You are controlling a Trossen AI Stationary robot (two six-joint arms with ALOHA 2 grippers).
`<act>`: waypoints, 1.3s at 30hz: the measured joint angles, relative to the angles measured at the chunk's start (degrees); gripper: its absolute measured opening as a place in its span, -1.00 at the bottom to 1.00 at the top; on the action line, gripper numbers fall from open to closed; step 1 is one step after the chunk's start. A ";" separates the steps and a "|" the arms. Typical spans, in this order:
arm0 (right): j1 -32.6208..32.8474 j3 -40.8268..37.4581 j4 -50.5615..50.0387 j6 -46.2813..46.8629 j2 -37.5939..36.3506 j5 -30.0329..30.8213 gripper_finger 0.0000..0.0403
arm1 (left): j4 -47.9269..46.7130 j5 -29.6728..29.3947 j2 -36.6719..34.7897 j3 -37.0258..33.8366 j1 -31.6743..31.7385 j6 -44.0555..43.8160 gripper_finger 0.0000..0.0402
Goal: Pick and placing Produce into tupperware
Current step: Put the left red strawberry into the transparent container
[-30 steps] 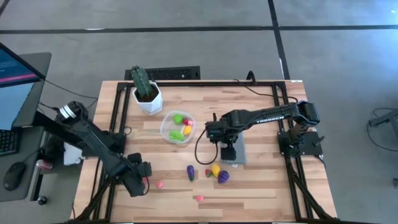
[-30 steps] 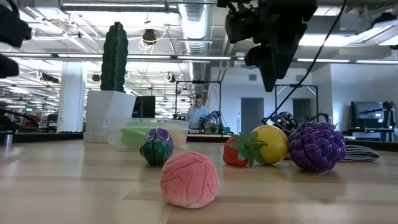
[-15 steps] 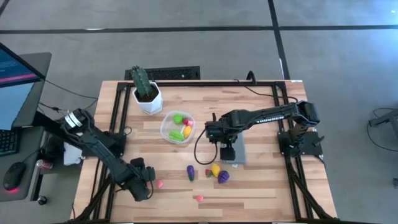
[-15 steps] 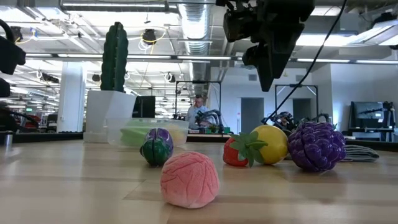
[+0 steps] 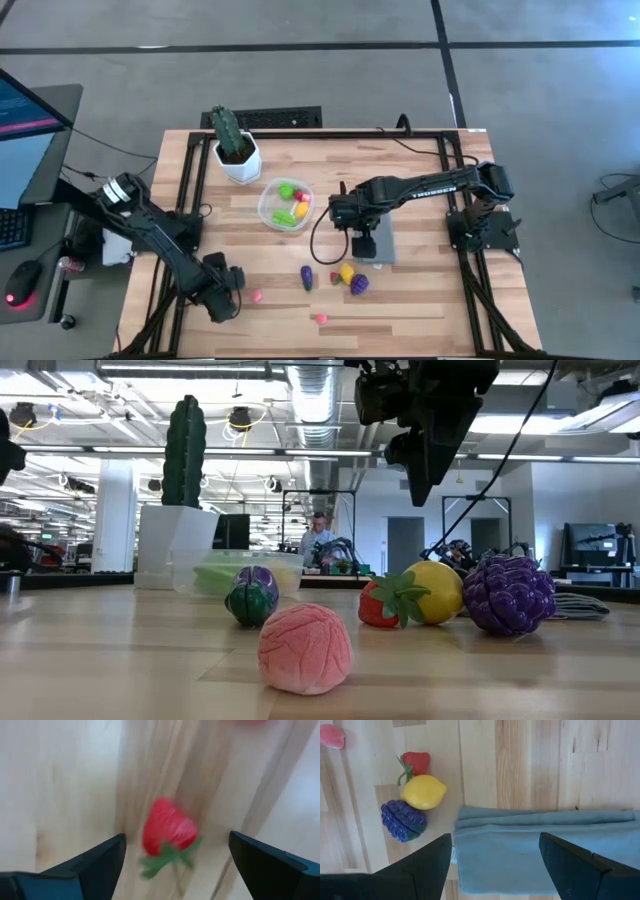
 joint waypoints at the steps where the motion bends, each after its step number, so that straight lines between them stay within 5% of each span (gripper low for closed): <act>1: 0.00 0.00 0.02 -0.01 0.00 0.00 0.60 | -1.22 0.08 -0.41 -0.01 0.00 -0.12 0.71; 39: 0.00 0.00 1.62 0.03 0.00 0.00 0.60 | 4.71 -3.02 -2.61 -3.09 0.02 -0.69 0.70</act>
